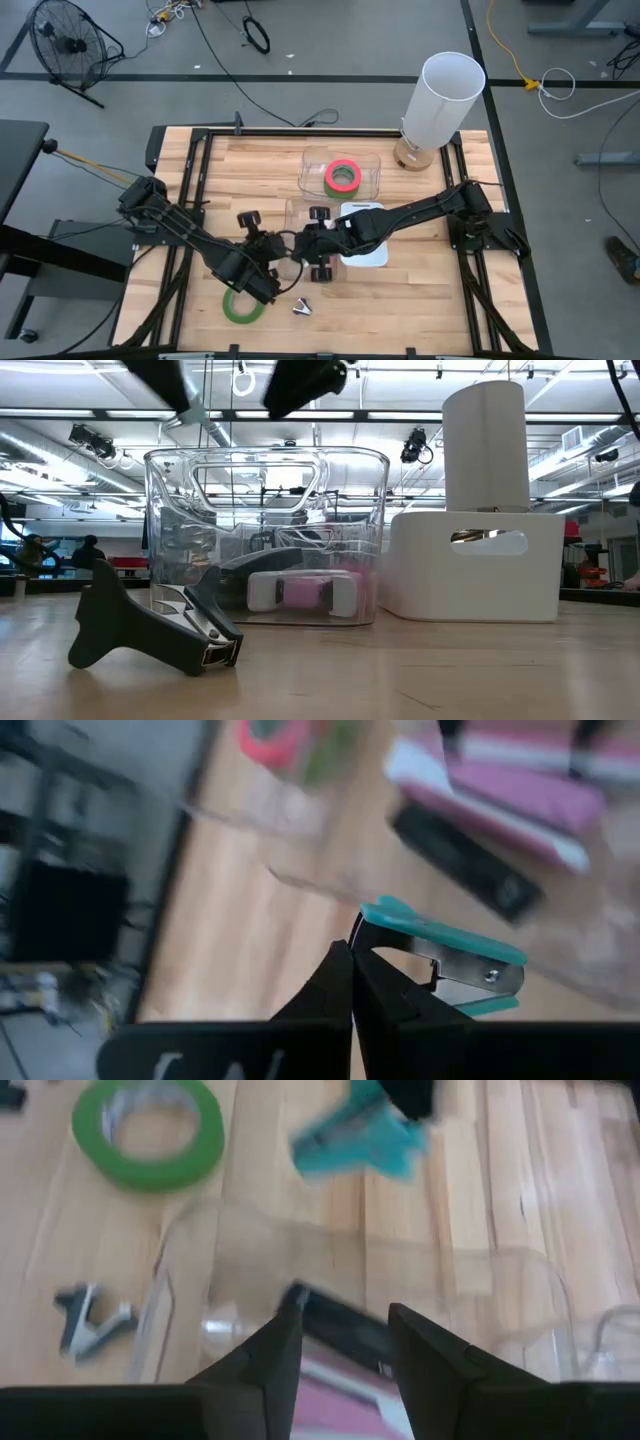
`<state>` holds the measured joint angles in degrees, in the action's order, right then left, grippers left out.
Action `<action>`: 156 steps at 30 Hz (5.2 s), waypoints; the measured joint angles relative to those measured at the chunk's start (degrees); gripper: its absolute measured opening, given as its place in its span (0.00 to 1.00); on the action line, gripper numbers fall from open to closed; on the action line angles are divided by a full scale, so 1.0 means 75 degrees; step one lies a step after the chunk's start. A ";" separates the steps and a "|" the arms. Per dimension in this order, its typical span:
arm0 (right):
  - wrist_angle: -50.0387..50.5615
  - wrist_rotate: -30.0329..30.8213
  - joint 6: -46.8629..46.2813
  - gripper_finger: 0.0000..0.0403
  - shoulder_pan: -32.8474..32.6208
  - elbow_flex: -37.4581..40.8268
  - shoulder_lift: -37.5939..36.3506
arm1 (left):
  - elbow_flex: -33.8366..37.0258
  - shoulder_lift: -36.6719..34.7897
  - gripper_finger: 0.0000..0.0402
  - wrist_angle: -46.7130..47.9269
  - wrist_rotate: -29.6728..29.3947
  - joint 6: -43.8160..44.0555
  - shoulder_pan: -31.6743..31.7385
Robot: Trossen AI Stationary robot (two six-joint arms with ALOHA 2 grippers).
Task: Pick and place Stapler, Stapler remover, tape
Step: Put the blue staple remover into the white bin, then put the black staple remover into the white bin
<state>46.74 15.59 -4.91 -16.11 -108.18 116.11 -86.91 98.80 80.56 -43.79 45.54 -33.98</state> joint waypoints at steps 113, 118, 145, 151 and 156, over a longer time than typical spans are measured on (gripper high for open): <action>0.4561 -0.0155 -0.4882 0.08 0.0023 0.2034 -0.1740 | -0.0091 -0.1297 0.37 0.1258 -0.1359 -0.1187 0.0105; 0.4197 -0.0137 -0.4814 0.19 0.0016 0.2700 -0.1740 | -0.0091 -0.1297 0.37 0.1258 -0.1359 -0.1163 0.0105; 0.2445 0.0226 -0.2906 0.26 0.0042 0.2840 -0.1725 | -0.0088 -0.0647 0.37 -0.3157 0.1909 -0.3776 -0.0114; 0.1908 0.0220 -0.2575 0.27 0.0008 0.2396 -0.1725 | -0.0088 0.0313 0.37 -0.3852 0.2722 -0.3575 -0.0309; 0.1804 0.0182 -0.2205 0.27 -0.0065 0.2136 -0.1725 | -0.0088 0.1050 0.37 -0.4410 0.3457 -0.3315 -0.0592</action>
<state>60.27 16.96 -21.44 -16.60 -92.16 103.18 -87.57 106.68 47.49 -17.86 20.68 -38.42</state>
